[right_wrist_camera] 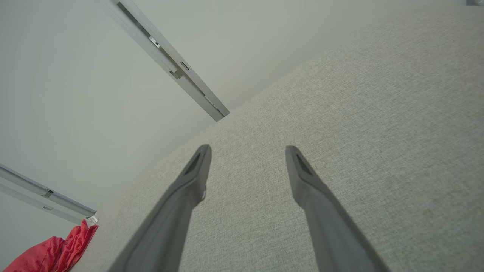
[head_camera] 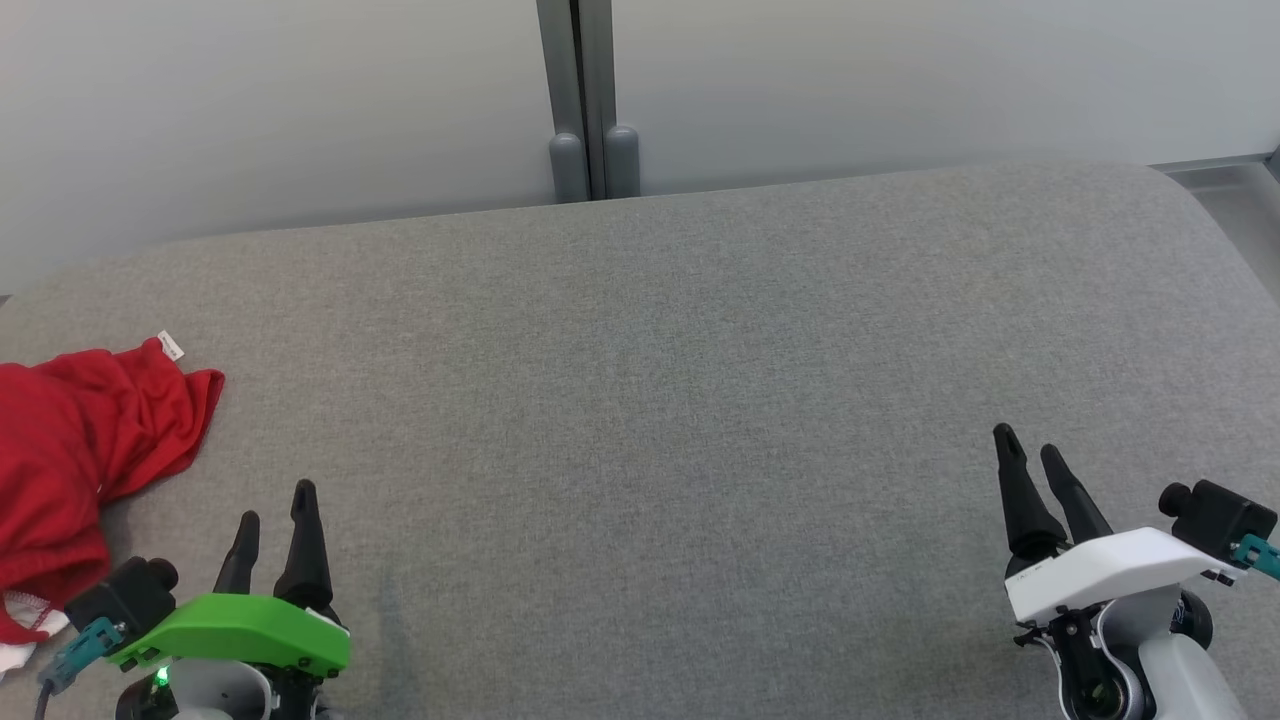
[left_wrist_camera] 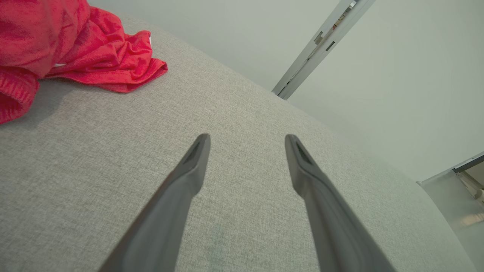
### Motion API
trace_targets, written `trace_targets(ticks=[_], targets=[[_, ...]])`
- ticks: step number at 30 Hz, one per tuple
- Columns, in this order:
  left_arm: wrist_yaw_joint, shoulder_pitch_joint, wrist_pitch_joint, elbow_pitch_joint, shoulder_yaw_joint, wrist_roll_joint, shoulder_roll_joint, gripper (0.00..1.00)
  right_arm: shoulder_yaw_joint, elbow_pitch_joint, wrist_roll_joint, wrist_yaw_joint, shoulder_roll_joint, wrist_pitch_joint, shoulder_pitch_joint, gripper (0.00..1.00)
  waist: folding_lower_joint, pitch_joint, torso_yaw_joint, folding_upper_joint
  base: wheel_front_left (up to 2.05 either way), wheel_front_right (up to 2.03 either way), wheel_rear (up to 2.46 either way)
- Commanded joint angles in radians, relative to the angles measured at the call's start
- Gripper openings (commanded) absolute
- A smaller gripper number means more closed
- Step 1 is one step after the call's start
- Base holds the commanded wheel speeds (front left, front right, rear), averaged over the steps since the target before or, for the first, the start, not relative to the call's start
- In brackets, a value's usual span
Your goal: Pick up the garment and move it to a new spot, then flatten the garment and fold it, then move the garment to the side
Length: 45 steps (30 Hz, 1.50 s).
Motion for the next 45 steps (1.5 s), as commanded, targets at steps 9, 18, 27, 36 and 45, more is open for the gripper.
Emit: trace_targets(ticks=[9,18,27,36,45], targets=[[0.017,-0.035,-0.034,-0.023,-0.046,0.134,0.040,1.00,0.009,-0.021,-0.156,0.000,-0.001,-0.036,-0.034,1.00,0.0000,0.003,-0.001,0.0000,0.00,0.00,0.00],[0.038,-0.040,-0.059,-0.015,-0.063,0.221,0.051,1.00,0.001,-0.028,-0.280,0.000,0.006,-0.061,-0.047,1.00,0.0000,0.009,0.000,0.0000,0.00,0.00,0.00],[0.042,-0.016,-0.082,-0.006,-0.050,0.295,0.037,1.00,0.000,-0.033,-0.344,0.000,0.006,-0.085,-0.022,1.00,0.0000,0.014,0.002,0.0000,0.00,0.00,0.00],[0.021,-0.008,-0.104,0.001,-0.033,0.385,0.016,1.00,0.007,-0.036,-0.415,0.000,0.005,-0.106,-0.019,1.00,0.0000,0.012,-0.004,0.0000,0.00,0.00,0.00],[0.008,0.005,-0.124,0.029,-0.022,0.459,-0.010,1.00,0.008,-0.020,-0.493,0.000,0.004,-0.127,-0.011,1.00,0.0000,0.013,-0.011,0.0000,0.00,0.00,0.00]])
